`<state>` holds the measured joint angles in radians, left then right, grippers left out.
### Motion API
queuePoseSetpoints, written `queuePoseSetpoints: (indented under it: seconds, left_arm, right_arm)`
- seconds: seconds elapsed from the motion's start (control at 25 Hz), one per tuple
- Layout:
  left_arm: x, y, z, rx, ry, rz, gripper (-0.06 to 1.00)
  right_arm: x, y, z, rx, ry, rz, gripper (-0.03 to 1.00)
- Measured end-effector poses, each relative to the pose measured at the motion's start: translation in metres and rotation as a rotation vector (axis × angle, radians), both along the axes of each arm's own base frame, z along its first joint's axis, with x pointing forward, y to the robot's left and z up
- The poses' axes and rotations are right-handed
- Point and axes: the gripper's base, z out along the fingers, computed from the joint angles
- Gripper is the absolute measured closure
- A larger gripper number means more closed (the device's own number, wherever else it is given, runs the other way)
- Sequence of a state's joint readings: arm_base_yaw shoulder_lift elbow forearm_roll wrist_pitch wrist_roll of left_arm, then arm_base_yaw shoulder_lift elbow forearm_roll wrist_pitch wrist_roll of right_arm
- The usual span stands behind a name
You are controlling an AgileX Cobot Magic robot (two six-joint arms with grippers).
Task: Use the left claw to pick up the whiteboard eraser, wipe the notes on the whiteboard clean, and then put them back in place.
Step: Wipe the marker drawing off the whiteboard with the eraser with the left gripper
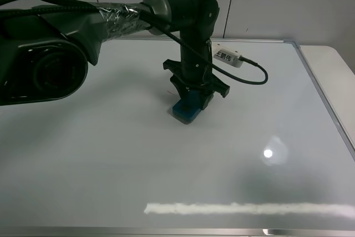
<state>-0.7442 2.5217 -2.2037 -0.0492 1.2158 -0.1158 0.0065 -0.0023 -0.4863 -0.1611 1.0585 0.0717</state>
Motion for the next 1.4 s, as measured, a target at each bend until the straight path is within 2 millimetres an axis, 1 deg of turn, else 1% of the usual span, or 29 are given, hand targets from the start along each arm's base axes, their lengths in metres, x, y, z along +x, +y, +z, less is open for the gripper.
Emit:
queuePoseSetpoints:
  seconds: [0.16, 0.32, 0.44, 0.56, 0.64, 0.72, 0.8, 0.88, 1.0, 1.12, 1.24, 1.36, 1.4]
  left_arm:
    - [0.018, 0.014, -0.004, -0.001, -0.003, 0.03, 0.39]
    - [0.029, 0.02, -0.006, -0.021, 0.002, 0.051, 0.39]
    - [0.038, 0.03, -0.008, -0.026, -0.001, 0.072, 0.39]
    - [0.052, 0.048, -0.008, -0.007, -0.023, 0.105, 0.39]
    - [0.065, 0.066, -0.008, 0.011, -0.042, 0.138, 0.39]
    - [0.074, 0.079, -0.008, 0.029, -0.059, 0.159, 0.39]
    - [0.079, 0.087, -0.008, 0.038, -0.064, 0.173, 0.39]
    - [0.079, 0.087, -0.008, 0.039, -0.065, 0.173, 0.39]
    - [0.074, 0.079, -0.008, 0.052, -0.075, 0.151, 0.39]
    - [0.064, 0.064, -0.008, 0.075, -0.095, 0.105, 0.39]
    - [0.04, 0.03, -0.01, 0.073, -0.094, 0.025, 0.39]
    - [0.005, -0.011, -0.012, 0.049, -0.076, -0.066, 0.39]
    - [-0.004, -0.02, -0.012, 0.038, -0.067, -0.085, 0.39]
  right_arm:
    - [0.0, 0.0, 0.0, 0.0, 0.0, 0.0, -0.02]
    - [0.0, 0.0, 0.0, 0.0, 0.0, 0.0, -0.02]
    - [0.0, 0.0, 0.0, 0.0, 0.0, 0.0, -0.02]
    - [0.0, 0.0, 0.0, 0.0, 0.0, 0.0, -0.02]
    - [0.0, 0.0, 0.0, 0.0, 0.0, 0.0, -0.02]
    - [0.0, 0.0, 0.0, 0.0, 0.0, 0.0, -0.02]
    - [0.0, 0.0, 0.0, 0.0, 0.0, 0.0, -0.02]
    - [0.0, 0.0, 0.0, 0.0, 0.0, 0.0, -0.02]
    - [0.0, 0.0, 0.0, 0.0, 0.0, 0.0, -0.02]
    - [0.0, 0.0, 0.0, 0.0, 0.0, 0.0, -0.02]
    - [0.0, 0.0, 0.0, 0.0, 0.0, 0.0, -0.02]
    - [0.0, 0.0, 0.0, 0.0, 0.0, 0.0, -0.02]
    - [0.0, 0.0, 0.0, 0.0, 0.0, 0.0, -0.02]
